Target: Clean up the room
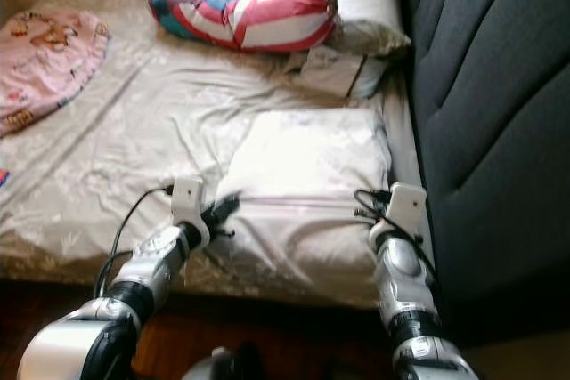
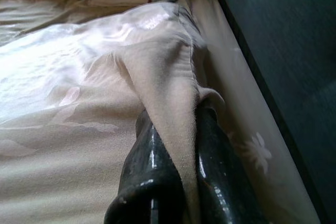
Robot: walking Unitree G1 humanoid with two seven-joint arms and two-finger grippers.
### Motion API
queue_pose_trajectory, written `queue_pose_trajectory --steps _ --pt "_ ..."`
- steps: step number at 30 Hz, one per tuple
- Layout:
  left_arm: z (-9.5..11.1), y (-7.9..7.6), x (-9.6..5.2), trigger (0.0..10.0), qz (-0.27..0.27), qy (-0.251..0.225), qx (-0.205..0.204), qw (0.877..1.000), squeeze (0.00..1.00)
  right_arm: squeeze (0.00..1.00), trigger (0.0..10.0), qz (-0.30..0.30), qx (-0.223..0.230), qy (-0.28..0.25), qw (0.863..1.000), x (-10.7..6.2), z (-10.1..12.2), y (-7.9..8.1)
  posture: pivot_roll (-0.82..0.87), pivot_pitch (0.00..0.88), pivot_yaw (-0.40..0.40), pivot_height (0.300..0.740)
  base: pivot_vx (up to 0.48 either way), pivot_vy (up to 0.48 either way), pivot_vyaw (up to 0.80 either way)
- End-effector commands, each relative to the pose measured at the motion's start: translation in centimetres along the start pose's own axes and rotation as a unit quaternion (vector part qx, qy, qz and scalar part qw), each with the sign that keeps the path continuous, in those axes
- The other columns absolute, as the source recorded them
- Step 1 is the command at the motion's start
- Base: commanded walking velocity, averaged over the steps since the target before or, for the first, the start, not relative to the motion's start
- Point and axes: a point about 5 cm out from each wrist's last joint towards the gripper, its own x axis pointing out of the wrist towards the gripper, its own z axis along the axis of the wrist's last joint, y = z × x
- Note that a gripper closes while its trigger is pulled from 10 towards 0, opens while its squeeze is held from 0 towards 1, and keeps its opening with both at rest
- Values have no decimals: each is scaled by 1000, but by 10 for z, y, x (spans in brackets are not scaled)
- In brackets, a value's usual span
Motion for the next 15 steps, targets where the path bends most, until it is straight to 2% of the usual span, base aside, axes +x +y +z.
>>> queue_pose_trajectory --steps 1,8,10,15 --pt "16 30 -10 10000 70 -40 4 997 0 0 10000 -33 -1 -36 999 1 13 -17 -160 119 44 740 356 0 0" --pt "17 30 -10 10000 69 -42 5 997 0 0 10000 -33 3 -37 999 0 12 -15 -159 120 43 740 363 0 0" --pt "18 29 -10 10000 67 -46 5 997 0 0 10000 -37 7 -36 999 0 12 -16 -157 120 43 740 154 0 0" --pt "18 29 -10 10000 61 -50 6 997 0 0 10000 -39 5 -31 999 0 10 -15 -153 121 42 740 0 0 -751"
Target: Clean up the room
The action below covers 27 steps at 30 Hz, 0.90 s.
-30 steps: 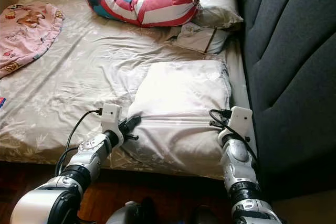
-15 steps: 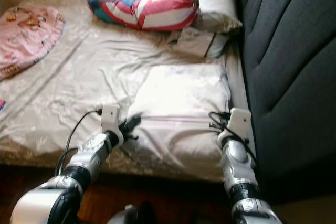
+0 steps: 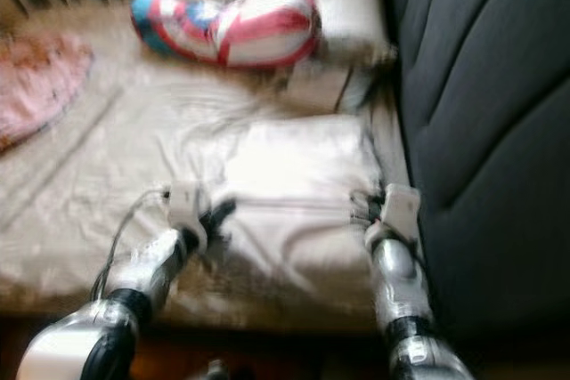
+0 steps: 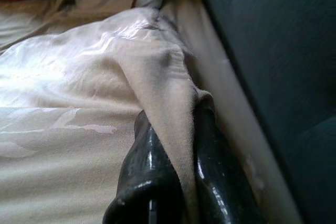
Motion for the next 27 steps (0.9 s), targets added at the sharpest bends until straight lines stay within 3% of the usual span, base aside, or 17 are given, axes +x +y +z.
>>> queue_pose_trajectory --steps 1,10,16,20,27 --pt "22 26 -7 10000 49 -52 8 997 0 0 10000 -44 3 -41 998 1 16 -20 -152 122 42 740 0 0 -788" --pt "21 28 -9 10000 54 -52 8 997 0 0 10000 -57 -2 -42 997 0 15 -22 -146 129 43 740 0 0 -783" --pt "23 29 -9 10000 60 -69 -10 996 0 0 10000 -128 -1 -98 987 -3 31 -43 -147 134 47 740 0 0 -781" --pt "27 22 -5 10000 40 -81 -23 996 0 0 10000 -181 -3 -130 975 -8 40 -58 -149 134 49 740 0 0 -602" --pt "32 15 -1 10000 25 -91 -31 995 0 0 10000 -220 -3 -160 962 -13 49 -69 -151 136 52 740 0 0 -311"
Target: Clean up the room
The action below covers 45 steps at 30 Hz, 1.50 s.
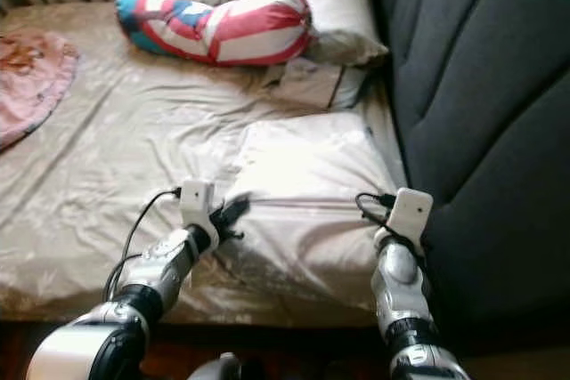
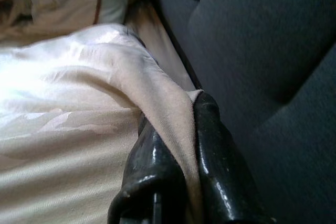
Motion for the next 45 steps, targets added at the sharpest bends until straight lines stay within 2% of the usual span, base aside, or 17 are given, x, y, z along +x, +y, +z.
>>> queue_pose_trajectory --steps 1,14,17,34,37,39,45 --pt "33 31 -9 10000 63 -80 0 995 0 0 10000 -133 29 -86 987 8 34 -61 -151 136 52 740 0 0 -781" --pt "31 33 -11 10000 62 -76 0 995 0 0 10000 -136 35 -80 987 8 32 -59 -147 135 53 740 0 0 -780" --pt "28 30 -10 10000 55 -66 21 996 0 0 10000 -132 35 -81 987 9 32 -58 -147 133 55 740 0 -156 -773" --pt "27 32 -11 10000 62 -64 16 996 0 0 10000 -113 34 -70 991 9 28 -52 -146 133 56 740 0 -56 -768" --pt "26 33 -11 10000 64 -61 18 996 0 0 10000 -81 28 -40 995 10 20 -44 -147 133 56 740 0 0 0" --pt "25 32 -11 10000 64 -60 18 996 0 0 10000 -44 26 25 998 10 3 -35 -148 132 56 740 0 0 0" --pt "28 27 -8 10000 58 -65 18 996 0 0 10000 -18 -1 81 997 11 -9 -32 -144 131 55 740 0 0 0"
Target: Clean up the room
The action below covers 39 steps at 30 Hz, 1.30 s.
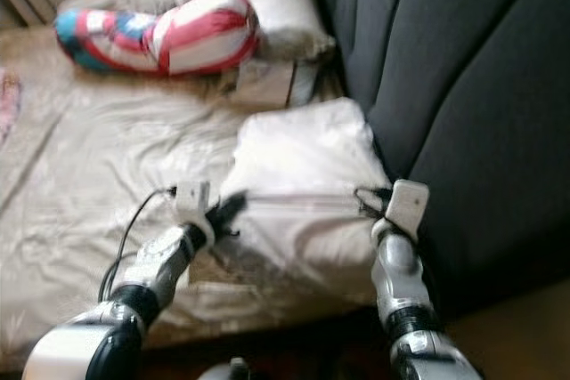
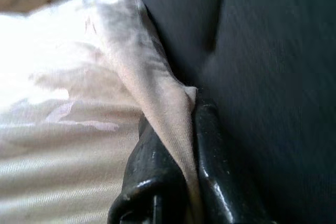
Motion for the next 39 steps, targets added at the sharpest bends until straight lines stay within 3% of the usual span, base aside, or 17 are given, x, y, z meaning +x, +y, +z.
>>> queue_pose_trajectory --steps 1,8,14,20,24,25,26,27,28,39 --pt "24 21 -4 10000 49 -55 9 997 0 0 10000 -59 3 3 998 2 4 -37 -144 131 55 740 0 0 0" --pt "32 11 2 10000 31 -67 -1 997 0 0 10000 -63 -27 15 998 10 16 -51 -135 129 58 740 0 0 0" --pt "30 -8 9 10000 -32 -66 -77 994 0 0 10000 -85 -84 -12 993 16 42 -66 -138 128 60 740 0 0 0" --pt "29 -5 7 10000 -42 -69 -132 988 0 0 10000 -89 -111 -23 990 17 48 -67 -137 132 64 740 0 0 0" --pt "28 -4 6 10000 -47 -66 -134 988 0 0 10000 -86 -112 -20 990 17 46 -65 -136 133 64 740 0 0 0" --pt "27 -6 6 10000 -56 -64 -138 987 0 314 10000 -86 -114 -17 990 16 43 -64 -133 135 64 740 0 0 0" --pt "27 -7 5 10000 -64 -68 -147 985 0 855 10000 -86 -118 -16 989 16 42 -63 -133 135 64 740 0 0 0" --pt "27 -7 5 10000 -64 -68 -147 985 0 855 10000 -86 -118 -16 989 16 42 -63 -133 135 64 740 0 0 0" --pt "28 -7 5 10000 -69 -75 -159 982 996 1000 10000 -83 -117 -16 989 16 41 -61 -132 137 64 740 0 0 0" --pt "30 -9 3 10000 -92 -85 -204 971 1000 1000 10000 -104 -139 -86 981 17 62 -60 -131 138 60 740 0 0 0"
